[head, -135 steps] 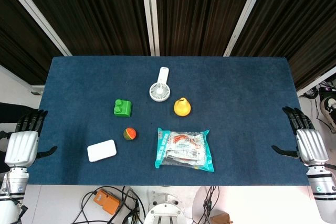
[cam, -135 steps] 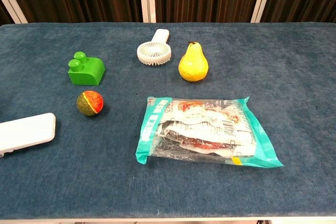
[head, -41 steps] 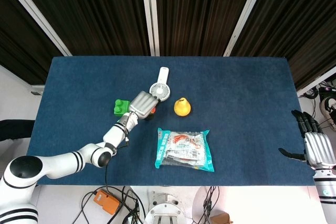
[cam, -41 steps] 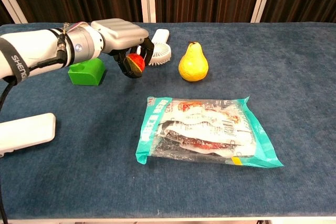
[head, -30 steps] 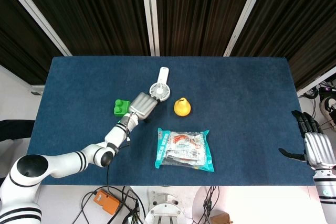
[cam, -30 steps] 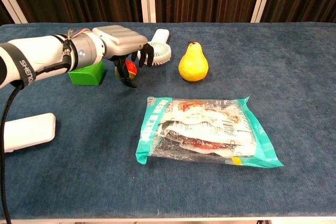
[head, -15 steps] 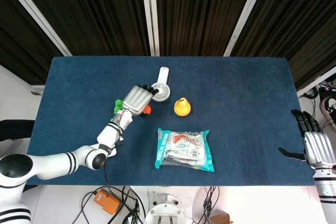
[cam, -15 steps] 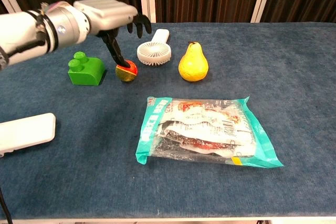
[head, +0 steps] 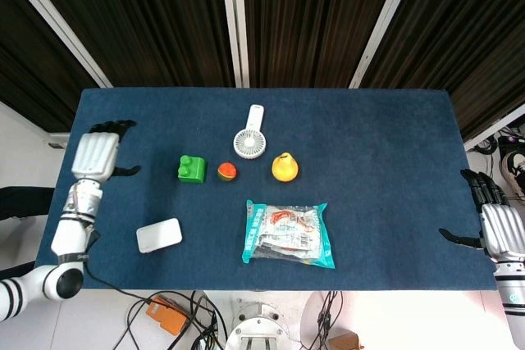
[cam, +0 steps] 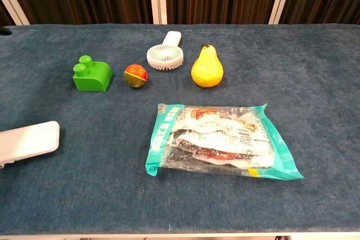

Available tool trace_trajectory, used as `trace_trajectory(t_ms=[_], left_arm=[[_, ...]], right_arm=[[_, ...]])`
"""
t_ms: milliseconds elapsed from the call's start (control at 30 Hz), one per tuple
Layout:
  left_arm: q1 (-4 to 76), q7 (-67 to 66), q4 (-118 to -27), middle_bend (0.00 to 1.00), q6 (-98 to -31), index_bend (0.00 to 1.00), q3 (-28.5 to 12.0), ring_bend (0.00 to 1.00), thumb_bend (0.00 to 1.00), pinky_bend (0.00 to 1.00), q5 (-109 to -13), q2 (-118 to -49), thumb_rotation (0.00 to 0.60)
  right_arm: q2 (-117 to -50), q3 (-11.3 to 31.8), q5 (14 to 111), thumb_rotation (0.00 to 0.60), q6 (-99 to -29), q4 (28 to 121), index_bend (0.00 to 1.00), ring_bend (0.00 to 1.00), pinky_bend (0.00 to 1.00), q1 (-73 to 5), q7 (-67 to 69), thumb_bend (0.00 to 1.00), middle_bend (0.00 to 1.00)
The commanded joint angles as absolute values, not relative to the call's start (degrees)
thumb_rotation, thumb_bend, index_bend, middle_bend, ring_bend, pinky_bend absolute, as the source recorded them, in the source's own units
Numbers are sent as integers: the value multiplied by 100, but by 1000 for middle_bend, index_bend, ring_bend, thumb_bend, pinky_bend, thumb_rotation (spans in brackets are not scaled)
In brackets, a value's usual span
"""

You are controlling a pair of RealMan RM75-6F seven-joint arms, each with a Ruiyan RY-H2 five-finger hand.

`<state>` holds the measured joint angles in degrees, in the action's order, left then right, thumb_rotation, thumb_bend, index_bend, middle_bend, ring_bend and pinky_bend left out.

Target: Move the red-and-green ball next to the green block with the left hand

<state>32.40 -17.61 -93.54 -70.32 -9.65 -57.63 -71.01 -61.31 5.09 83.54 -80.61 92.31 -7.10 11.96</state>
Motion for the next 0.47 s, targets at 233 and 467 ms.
trace_trajectory(t_ms=[233, 467], left_arm=[[1701, -1153, -9379, 226, -8713, 210, 118, 179, 28, 172, -7219, -6927, 600], [1057, -1367, -9775, 226, -9378, 209, 530, 174, 27, 170, -7909, -6906, 600]], right_arm=[[-6171, 487, 8441, 600, -8072, 9303, 80, 14, 157, -736, 1052, 135, 140], [-6215, 482, 8446, 600, -8061, 9351, 81, 14, 157, -751, 972, 135, 140]])
